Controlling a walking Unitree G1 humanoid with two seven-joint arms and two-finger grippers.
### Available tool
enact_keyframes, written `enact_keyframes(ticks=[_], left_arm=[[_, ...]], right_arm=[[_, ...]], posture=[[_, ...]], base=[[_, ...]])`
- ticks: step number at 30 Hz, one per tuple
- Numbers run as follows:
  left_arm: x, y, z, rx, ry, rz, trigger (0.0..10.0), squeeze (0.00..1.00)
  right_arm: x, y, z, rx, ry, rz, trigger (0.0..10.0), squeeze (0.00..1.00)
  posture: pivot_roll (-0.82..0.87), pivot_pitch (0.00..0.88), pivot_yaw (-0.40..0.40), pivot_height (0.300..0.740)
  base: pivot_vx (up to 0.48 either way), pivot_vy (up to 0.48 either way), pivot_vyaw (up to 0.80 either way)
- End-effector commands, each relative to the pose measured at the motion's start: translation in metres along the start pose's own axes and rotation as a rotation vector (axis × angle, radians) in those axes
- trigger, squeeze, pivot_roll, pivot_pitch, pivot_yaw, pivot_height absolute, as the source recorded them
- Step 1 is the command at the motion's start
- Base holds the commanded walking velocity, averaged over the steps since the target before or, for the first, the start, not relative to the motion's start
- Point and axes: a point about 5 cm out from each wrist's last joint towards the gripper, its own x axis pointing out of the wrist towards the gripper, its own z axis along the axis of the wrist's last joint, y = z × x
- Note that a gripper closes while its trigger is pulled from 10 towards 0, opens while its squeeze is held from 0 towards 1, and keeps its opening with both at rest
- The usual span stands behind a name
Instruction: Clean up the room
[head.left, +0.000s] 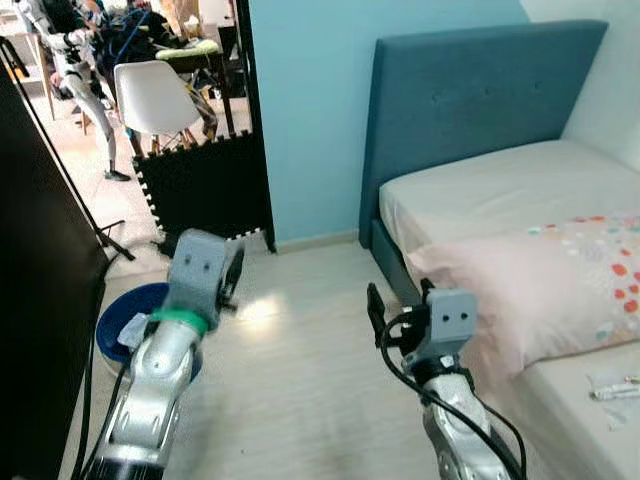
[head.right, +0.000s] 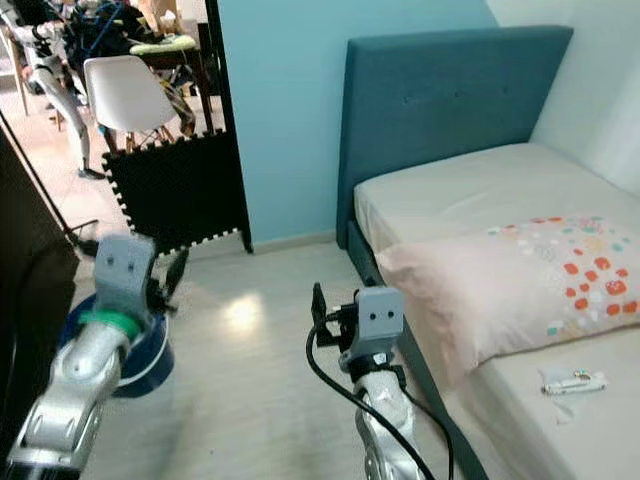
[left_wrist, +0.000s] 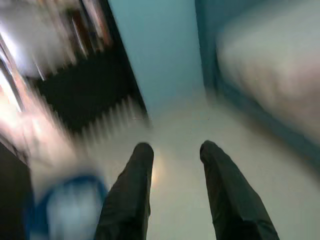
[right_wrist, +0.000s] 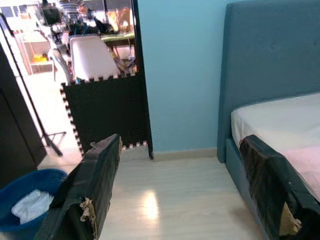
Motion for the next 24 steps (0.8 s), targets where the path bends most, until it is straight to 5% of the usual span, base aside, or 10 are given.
enact_keyframes(ticks=[1,7,13,24], left_arm=[[-0.005,-0.001,-0.022,-0.002,0.106,-0.018,10.0,0.00],[-0.006,-0.015,-0.021,-0.049,0.128,-0.053,10.0,0.00],[-0.003,-0.015,-0.013,0.041,0.070,-0.064,10.0,0.00],[0.002,-0.021,0.004,-0.014,0.002,-0.053,10.0,0.00]], right_arm=[[-0.006,-0.001,-0.012,0.011,0.056,-0.004,10.0,0.00],[-0.015,0.008,-0.030,0.002,0.157,0.073,10.0,0.00],[-0.011,0.010,-0.027,0.010,0.145,0.076,10.0,0.00],[-0.009,0.009,-0.026,0.000,0.135,0.087,10.0,0.00]], posture=[[-0.09,0.000,0.100,0.716],[-0.09,0.000,0.095,0.716],[-0.09,0.000,0.095,0.716],[-0.09,0.000,0.091,0.716]], base=[[0.000,0.000,0.00],[0.000,0.000,0.00],[0.000,0.000,0.00],[0.000,0.000,0.00]])
